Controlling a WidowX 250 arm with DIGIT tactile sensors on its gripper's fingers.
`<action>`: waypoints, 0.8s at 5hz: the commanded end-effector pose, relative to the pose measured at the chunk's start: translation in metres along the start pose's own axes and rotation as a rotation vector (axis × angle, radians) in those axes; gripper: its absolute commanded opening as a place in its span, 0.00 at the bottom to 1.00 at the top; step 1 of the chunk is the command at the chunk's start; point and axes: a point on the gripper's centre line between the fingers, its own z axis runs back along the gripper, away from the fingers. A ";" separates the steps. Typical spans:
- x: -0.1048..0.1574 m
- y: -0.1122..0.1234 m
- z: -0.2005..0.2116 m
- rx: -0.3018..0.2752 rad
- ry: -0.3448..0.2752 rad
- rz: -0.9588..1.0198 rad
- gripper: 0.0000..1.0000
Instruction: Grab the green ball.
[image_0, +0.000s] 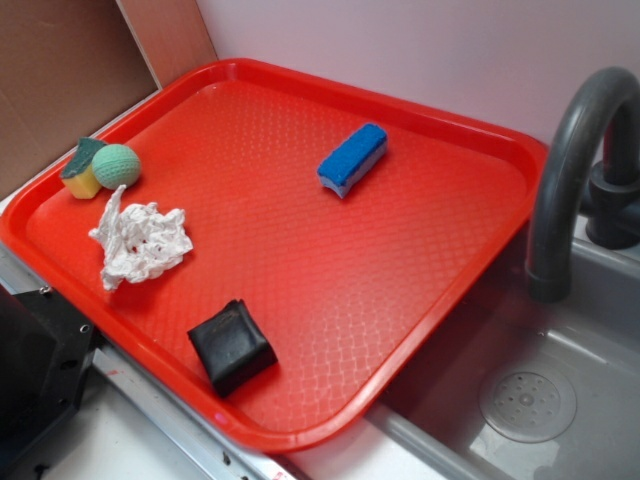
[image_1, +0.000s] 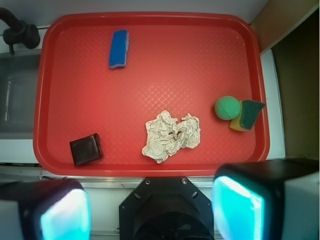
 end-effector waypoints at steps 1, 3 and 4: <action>0.000 0.000 0.000 0.000 0.000 0.000 1.00; 0.033 0.023 -0.023 -0.064 -0.101 0.504 1.00; 0.041 0.036 -0.036 -0.009 -0.115 0.749 1.00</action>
